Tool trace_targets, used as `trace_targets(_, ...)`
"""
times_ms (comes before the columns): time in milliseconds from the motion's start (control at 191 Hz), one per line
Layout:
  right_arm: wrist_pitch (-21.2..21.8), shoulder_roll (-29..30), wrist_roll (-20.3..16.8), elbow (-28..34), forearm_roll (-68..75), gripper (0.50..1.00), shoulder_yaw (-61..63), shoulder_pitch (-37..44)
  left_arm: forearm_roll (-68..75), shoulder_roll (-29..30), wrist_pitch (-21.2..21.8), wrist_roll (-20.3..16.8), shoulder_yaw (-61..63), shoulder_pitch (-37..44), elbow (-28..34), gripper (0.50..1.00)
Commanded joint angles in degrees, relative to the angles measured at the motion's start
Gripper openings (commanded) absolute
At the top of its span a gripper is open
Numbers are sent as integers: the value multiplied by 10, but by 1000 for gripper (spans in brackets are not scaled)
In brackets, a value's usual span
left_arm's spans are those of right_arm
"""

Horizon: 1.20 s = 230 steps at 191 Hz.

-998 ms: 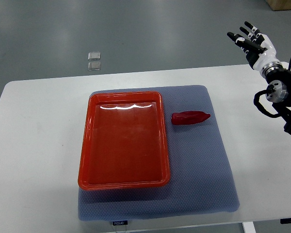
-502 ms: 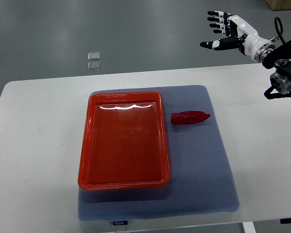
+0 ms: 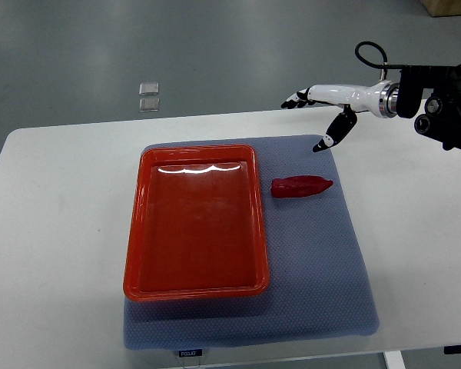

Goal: Place red pepper on red tray
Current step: 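Lower the right hand onto the red pepper and close its fingers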

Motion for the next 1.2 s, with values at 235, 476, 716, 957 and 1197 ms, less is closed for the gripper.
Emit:
trace_targets(235,1,29,-62,6,-111,905,-16,-9,0,0,0,0,0,0,0,1000)
trace_targets(476,55,25,-96,28,-114,905,-25,-3,0,0,0,0,0,0,0,1000)
trace_targets(716,63,35,-129,58,-89,905,-21,2,0,0,0,0,0,0,0,1000)
trace_targets(957,54,56,-157,43,-32,903,-20,-21,0,0,0,1,0,0,0,1000)
trace_targets(1197,27,54,-172,28,18,903,-21,-50,0,0,0,0,0,0,0,1000)
